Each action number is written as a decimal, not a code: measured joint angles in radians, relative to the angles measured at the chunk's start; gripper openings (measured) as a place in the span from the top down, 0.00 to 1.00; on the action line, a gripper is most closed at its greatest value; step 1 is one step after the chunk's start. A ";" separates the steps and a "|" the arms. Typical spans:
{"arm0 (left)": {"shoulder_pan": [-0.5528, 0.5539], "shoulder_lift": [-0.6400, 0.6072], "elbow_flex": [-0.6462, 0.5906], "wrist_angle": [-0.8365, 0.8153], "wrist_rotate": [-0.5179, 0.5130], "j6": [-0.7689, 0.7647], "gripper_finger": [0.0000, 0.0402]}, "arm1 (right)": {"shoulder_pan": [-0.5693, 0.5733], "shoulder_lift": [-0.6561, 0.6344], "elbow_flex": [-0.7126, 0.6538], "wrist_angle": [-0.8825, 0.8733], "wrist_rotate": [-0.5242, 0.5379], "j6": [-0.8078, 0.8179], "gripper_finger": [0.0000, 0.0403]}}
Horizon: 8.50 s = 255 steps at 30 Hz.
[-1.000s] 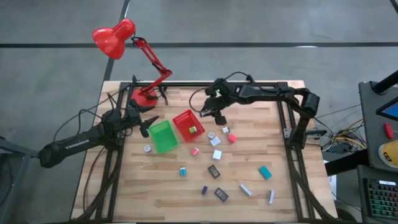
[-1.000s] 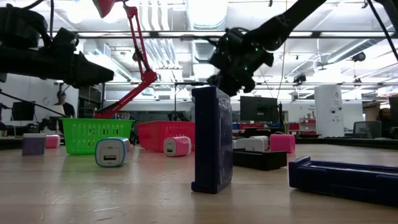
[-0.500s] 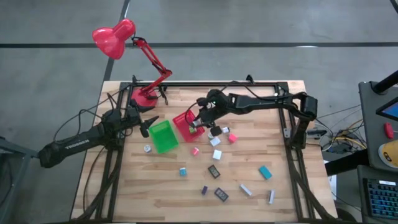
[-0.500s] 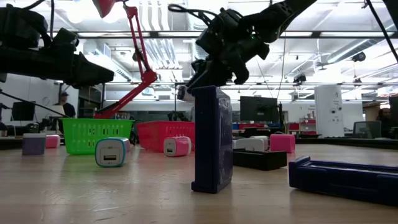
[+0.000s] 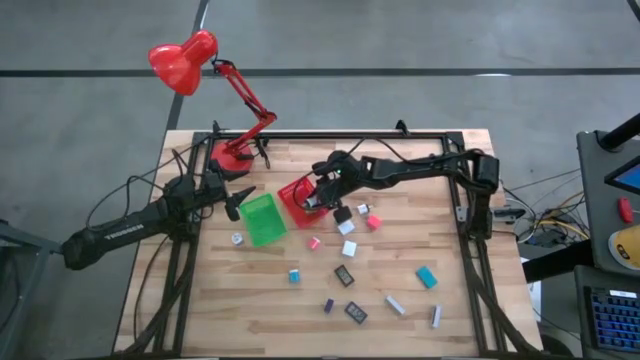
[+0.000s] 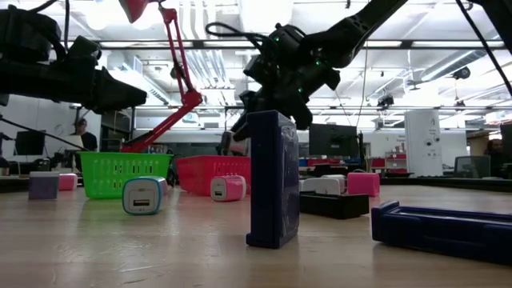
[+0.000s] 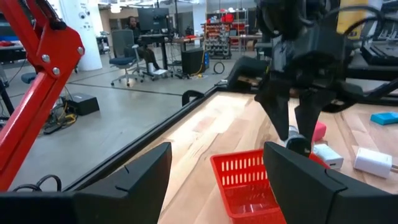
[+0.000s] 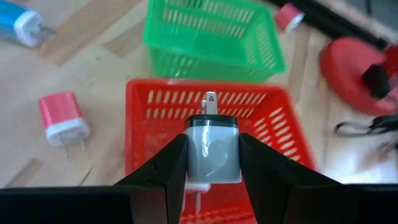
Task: Pick & Place Office items
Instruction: Put the top white black charger adapter into the red bin, then put the green charger adapter into the red bin
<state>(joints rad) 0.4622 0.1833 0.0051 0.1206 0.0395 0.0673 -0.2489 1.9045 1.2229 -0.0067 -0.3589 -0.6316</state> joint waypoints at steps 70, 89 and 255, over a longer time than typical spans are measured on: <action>0.000 0.017 0.000 -0.010 0.000 0.000 0.36 | -0.006 0.321 0.519 -0.453 0.072 0.027 0.56; 0.000 0.018 0.000 -0.009 0.000 0.000 0.36 | -0.016 0.119 0.440 -0.566 -0.027 0.083 0.56; 0.000 0.063 0.000 -0.032 -0.007 0.000 0.36 | 0.122 0.105 0.092 -0.121 0.356 0.437 0.66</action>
<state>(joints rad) 0.4622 0.2462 0.0055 0.0886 0.0325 0.0673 -0.1272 2.0096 1.3151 -0.1277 -0.0032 -0.1943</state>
